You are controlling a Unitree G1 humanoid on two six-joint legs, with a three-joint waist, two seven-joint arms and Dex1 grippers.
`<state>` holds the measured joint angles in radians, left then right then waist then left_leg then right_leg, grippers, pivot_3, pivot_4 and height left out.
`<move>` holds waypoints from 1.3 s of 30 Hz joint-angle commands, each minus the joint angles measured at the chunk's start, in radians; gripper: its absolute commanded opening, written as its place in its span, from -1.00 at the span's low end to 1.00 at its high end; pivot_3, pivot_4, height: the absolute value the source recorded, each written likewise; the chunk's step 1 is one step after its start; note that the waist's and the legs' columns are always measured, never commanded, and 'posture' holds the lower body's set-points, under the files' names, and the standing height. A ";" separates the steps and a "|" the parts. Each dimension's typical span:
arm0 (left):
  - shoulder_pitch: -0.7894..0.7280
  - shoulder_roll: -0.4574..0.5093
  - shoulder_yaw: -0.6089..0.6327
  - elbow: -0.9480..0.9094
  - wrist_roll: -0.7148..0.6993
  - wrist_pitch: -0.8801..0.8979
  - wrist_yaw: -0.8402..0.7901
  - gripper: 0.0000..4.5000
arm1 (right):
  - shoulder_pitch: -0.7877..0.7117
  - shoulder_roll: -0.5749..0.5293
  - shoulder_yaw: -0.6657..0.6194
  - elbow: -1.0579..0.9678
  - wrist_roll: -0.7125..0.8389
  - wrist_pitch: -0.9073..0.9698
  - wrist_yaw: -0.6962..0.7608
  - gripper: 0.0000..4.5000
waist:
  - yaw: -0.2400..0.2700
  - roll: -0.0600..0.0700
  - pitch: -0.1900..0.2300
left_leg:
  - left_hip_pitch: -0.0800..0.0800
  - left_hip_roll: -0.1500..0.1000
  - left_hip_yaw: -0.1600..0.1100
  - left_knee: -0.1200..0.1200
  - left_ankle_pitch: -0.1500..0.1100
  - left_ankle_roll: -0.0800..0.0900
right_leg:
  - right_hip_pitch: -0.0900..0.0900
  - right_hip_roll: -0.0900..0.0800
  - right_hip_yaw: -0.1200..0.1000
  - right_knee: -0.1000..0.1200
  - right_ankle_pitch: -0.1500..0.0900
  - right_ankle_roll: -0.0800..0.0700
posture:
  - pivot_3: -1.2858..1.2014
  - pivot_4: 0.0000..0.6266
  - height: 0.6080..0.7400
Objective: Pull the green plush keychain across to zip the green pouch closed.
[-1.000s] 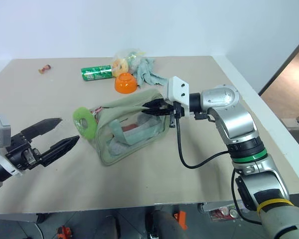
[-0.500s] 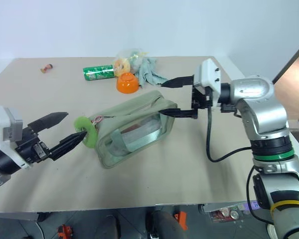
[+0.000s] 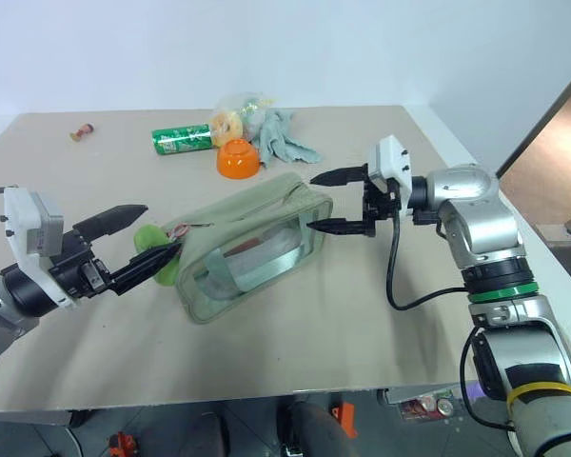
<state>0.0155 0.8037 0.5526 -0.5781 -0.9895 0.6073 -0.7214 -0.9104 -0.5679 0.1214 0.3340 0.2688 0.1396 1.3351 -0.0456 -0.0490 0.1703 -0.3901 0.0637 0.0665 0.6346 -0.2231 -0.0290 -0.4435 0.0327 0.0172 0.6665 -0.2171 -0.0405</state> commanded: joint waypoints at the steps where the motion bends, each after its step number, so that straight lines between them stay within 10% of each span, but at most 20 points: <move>1: -0.006 0.007 0.013 -0.021 -0.002 -0.009 0.013 1.00 | -0.022 -0.004 -0.004 0.021 -0.008 -0.039 0.019 0.16 | 0.000 0.000 0.000 | 0.000 0.000 0.000 0.000 0.000 0.000 | 0.000 -0.001 0.000 0.000 0.000 0.000 | 0.03 -0.52 1.00; 9: -0.013 0.006 0.006 -0.012 0.010 -0.015 0.020 1.00 | -0.015 -0.025 -0.023 0.016 -0.005 -0.045 0.036 -0.98 | 0.000 0.000 0.000 | 0.000 -0.001 0.000 0.000 0.000 0.000 | 0.000 -0.002 0.001 0.000 0.000 0.001 | 0.03 -0.52 1.00; 39: -0.175 -0.072 -0.113 0.219 0.195 -0.068 0.051 1.00 | 0.397 -0.177 -0.164 -0.690 0.150 0.478 -0.326 -0.98 | 0.007 0.000 0.000 | 0.001 -0.002 0.000 0.001 0.000 -0.001 | 0.001 -0.002 0.001 0.000 0.001 0.004 | 0.03 -0.52 1.00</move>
<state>-0.1402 0.7294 0.4308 -0.3623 -0.7875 0.5313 -0.6889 -0.5177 -0.7376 -0.0300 -0.3279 0.4150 0.6367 1.0173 -0.0389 -0.0492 0.1701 -0.3890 0.0617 0.0665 0.6360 -0.2234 -0.0301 -0.4421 0.0309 0.0183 0.6664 -0.2162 -0.0364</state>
